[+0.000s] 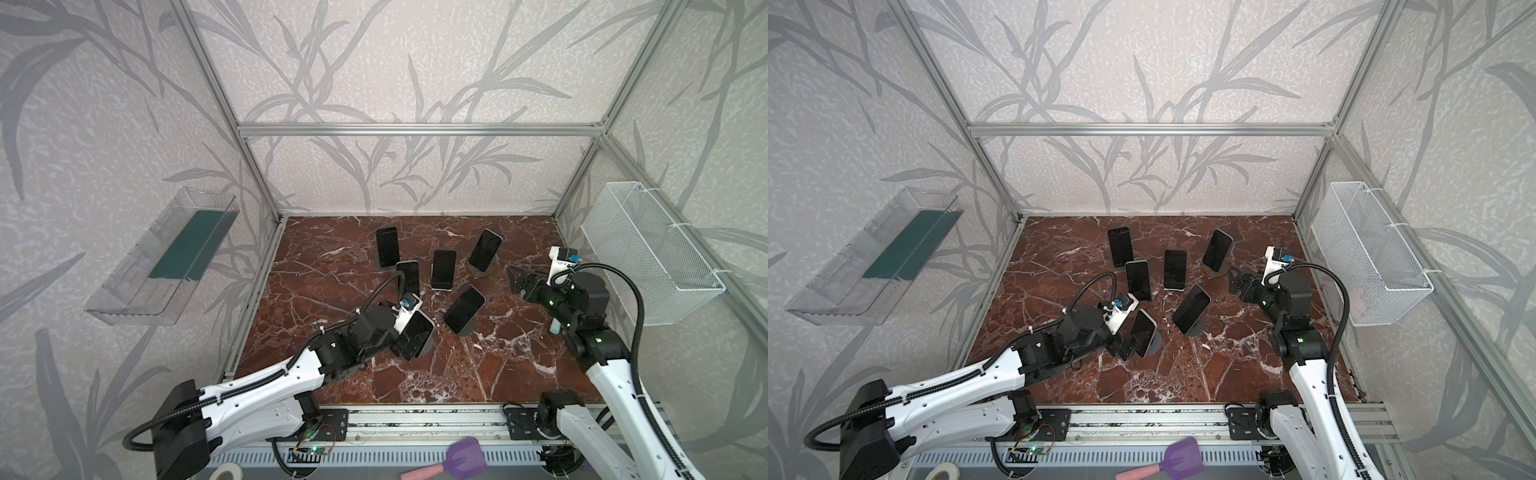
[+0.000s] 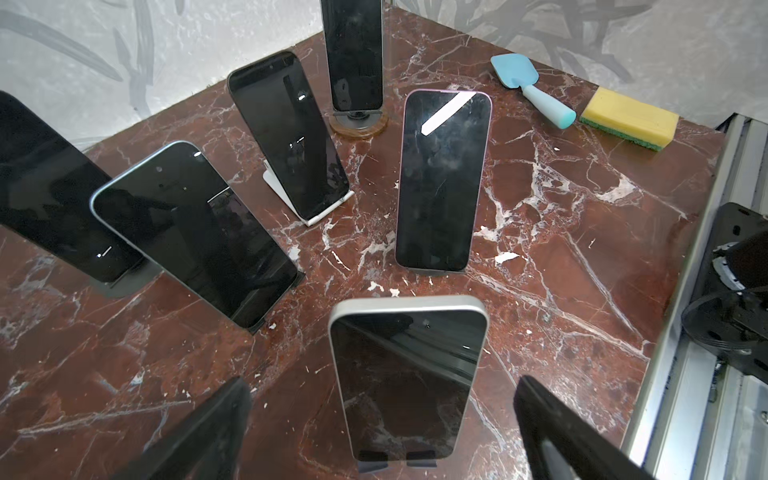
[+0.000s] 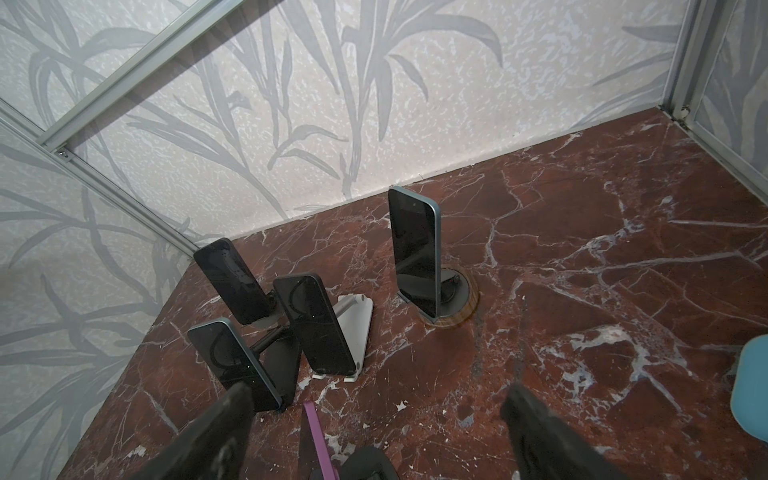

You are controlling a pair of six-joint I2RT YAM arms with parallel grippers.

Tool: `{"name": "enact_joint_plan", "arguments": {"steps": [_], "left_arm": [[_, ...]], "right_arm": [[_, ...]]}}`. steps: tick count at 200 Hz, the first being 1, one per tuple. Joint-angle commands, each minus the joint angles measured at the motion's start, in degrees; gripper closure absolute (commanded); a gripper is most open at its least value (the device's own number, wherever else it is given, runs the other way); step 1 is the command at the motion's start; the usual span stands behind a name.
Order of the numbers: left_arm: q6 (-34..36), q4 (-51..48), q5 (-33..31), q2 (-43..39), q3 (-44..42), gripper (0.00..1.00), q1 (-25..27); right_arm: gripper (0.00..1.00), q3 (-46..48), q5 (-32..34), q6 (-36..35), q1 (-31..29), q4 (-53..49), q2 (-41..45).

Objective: Remove the phone from the phone stand
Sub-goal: 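Close the left gripper on the silver-framed phone on the grey stand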

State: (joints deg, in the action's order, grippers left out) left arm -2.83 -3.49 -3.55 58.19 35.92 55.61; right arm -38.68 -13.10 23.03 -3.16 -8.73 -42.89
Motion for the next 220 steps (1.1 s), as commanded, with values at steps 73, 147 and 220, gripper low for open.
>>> {"name": "enact_joint_plan", "arguments": {"steps": [73,147,220], "left_arm": [[2.14,7.81,2.93,5.74,-0.11,0.01,0.03],[0.21,6.62,3.72,7.85,1.14,0.01,-0.84],[-1.34,4.98,4.99,8.21,1.68,0.01,-2.57]], "right_arm": [[0.05,0.77,-1.93,1.14,-0.09,2.75,1.67],[0.05,1.29,-2.28,1.85,-0.15,3.71,2.44],[0.05,1.54,-2.28,2.02,-0.14,3.77,3.04]]}}
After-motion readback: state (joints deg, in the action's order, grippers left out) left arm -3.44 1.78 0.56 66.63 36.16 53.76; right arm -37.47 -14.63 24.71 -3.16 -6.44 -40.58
